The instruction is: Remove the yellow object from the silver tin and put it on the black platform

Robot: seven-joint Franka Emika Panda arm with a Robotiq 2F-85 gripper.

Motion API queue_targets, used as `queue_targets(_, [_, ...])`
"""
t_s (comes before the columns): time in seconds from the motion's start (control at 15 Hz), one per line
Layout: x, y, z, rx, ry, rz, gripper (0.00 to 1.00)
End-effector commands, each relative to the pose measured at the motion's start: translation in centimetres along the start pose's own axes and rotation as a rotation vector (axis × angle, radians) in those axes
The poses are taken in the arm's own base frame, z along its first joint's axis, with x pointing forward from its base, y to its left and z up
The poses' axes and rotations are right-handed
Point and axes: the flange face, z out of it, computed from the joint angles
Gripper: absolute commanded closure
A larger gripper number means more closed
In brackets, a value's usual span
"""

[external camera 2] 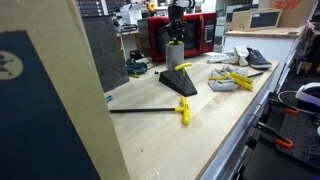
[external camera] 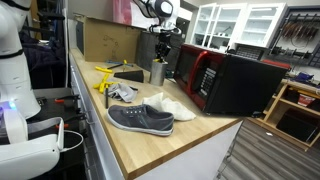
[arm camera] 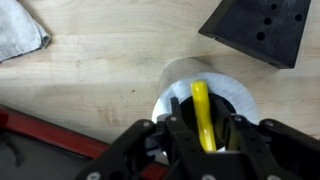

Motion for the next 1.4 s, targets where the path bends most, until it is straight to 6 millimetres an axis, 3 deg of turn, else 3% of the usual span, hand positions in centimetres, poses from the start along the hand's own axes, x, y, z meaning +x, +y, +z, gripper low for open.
queue_targets(0.0, [0.3, -0.6, -0.2, -0.022, -0.011, 0.016, 0.95])
queue_targets(0.13, [0.2, -0.8, -0.3, -0.021, -0.011, 0.008, 1.0])
queue_targets(0.2, [0.1, -1.0, -0.5, -0.023, -0.009, 0.002, 0.96])
queue_targets(0.47, [-0.7, -1.6, -2.0, -0.045, 0.008, -0.028, 0.96])
queue_targets(1.33, [-5.9, -4.1, -10.9, -0.138, 0.025, -0.299, 0.96])
